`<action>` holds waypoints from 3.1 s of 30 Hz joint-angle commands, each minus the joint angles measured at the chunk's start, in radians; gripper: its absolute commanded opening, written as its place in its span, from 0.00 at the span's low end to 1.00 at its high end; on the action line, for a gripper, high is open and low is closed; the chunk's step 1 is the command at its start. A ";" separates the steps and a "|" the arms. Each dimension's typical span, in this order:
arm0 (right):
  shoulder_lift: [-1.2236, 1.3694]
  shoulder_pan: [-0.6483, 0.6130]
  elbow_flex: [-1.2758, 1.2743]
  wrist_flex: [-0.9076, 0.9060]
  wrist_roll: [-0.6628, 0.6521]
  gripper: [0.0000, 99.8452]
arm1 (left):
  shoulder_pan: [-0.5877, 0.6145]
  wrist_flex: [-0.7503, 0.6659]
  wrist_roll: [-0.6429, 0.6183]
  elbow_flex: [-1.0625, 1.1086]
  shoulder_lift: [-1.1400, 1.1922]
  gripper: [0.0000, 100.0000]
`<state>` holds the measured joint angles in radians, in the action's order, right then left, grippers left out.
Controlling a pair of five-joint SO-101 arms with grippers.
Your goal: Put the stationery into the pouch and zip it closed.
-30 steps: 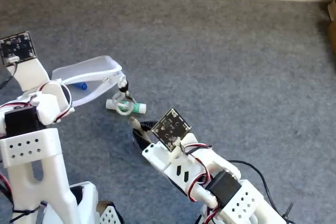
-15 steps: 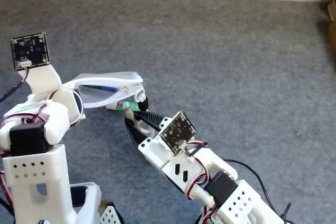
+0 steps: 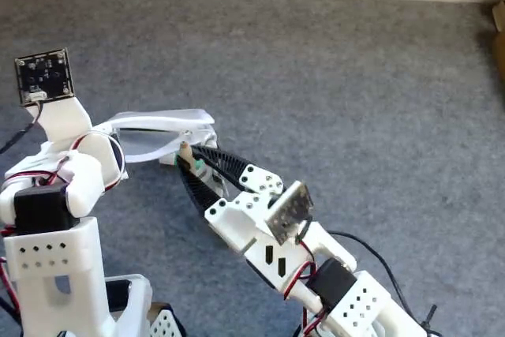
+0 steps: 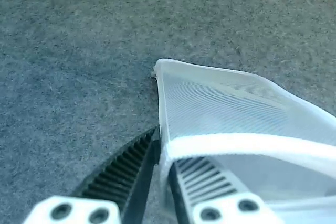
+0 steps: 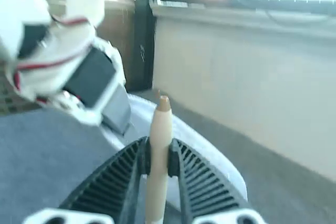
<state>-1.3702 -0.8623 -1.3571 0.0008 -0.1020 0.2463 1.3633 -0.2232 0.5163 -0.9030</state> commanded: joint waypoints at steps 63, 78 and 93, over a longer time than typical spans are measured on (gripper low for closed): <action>0.332 0.028 0.134 0.374 0.011 0.17 | -0.018 -0.009 -0.008 -0.028 -0.024 0.01; 0.331 0.031 0.150 0.151 0.011 0.16 | 0.102 -0.017 -0.011 -0.028 -0.025 0.01; 0.341 0.031 0.526 -0.596 0.068 0.16 | 0.222 -0.064 -0.089 0.015 -0.025 0.01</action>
<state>-1.0357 -0.8439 -0.9613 -0.4764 -0.0606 0.4519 1.3249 -0.2954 0.5439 -0.9030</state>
